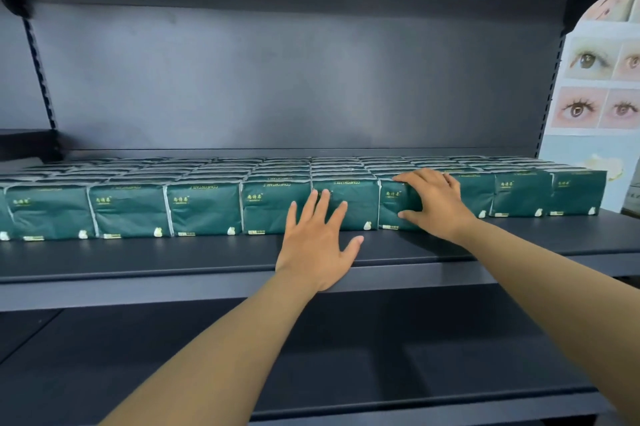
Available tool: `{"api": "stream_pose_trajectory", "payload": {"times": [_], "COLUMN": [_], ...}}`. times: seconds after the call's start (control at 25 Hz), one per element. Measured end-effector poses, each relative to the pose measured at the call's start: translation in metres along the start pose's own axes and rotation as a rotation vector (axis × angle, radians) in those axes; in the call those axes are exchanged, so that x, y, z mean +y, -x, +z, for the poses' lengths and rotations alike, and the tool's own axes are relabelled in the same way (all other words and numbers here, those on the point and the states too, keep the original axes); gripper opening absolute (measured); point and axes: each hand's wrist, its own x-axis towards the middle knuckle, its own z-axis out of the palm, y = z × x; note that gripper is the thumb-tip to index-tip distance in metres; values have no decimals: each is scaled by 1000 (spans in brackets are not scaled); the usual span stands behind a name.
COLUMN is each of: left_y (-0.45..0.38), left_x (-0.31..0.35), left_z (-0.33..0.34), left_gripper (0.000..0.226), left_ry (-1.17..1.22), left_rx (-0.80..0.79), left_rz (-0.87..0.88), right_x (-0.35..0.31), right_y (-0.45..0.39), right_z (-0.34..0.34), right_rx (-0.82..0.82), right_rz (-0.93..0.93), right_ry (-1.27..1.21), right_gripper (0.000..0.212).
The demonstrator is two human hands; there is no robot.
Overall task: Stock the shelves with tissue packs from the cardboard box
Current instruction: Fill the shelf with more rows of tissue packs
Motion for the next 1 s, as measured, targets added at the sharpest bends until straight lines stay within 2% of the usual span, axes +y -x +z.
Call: {"api": "stream_pose_trajectory", "payload": {"times": [0.16, 0.32, 0.4, 0.48, 0.6, 0.72, 0.84, 0.88, 0.96, 1.0], "left_y": [4, 28, 67, 120, 205, 285, 354, 373, 403, 415], "left_x": [0, 2, -4, -17, -43, -64, -78, -82, -86, -86], "left_z": [-2, 1, 15, 40, 82, 126, 169, 181, 206, 219], "left_gripper": [64, 59, 59, 59, 59, 61, 72, 70, 53, 49], "left_ry": [-6, 43, 56, -11, -57, -11, 33, 45, 81, 83], "left_rx": [-2, 103, 215, 226, 89, -97, -273, -352, -509, -530], "left_rz": [3, 41, 115, 165, 114, -1, -121, -147, -182, -188], "right_x": [-1, -21, -38, -57, -86, -113, -144, -154, -173, -180], "right_y": [4, 35, 65, 101, 161, 217, 272, 290, 323, 340], "right_z": [6, 5, 1, 2, 31, 86, 148, 170, 212, 232], "right_rx": [-4, 223, 320, 355, 297, 115, -66, -108, -163, -195], "right_rz": [20, 122, 67, -30, -136, -159, -137, -123, -107, -96], "right_ry": [191, -52, -168, -238, -277, -270, -270, -265, -230, -218], "right_gripper": [71, 69, 60, 50, 43, 47, 49, 48, 49, 50]}}
